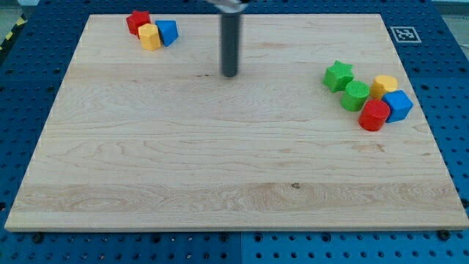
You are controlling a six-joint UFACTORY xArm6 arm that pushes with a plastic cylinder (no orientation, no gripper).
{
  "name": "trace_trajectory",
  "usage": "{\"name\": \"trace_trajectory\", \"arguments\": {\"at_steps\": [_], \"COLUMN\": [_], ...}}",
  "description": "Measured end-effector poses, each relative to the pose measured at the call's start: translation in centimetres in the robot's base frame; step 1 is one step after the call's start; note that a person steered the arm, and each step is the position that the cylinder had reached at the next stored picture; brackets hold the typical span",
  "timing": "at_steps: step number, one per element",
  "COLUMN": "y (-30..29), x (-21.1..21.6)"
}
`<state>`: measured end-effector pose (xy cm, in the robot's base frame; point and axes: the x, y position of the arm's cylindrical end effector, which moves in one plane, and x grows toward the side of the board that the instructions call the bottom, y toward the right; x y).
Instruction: Make a diagonal line out of red star blue triangle and the yellow hexagon
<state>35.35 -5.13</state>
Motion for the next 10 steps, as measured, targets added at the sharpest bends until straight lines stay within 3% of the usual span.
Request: {"name": "trace_trajectory", "arguments": {"at_steps": [1,2,3,6,7,9,10], "y": [-9.2,-14.8,-18.6,-25.4,-24.9,-19.3,-16.6], "x": [-0.8,-4.9,-9.3,-13.0,-16.2,-16.0,-13.7]}}
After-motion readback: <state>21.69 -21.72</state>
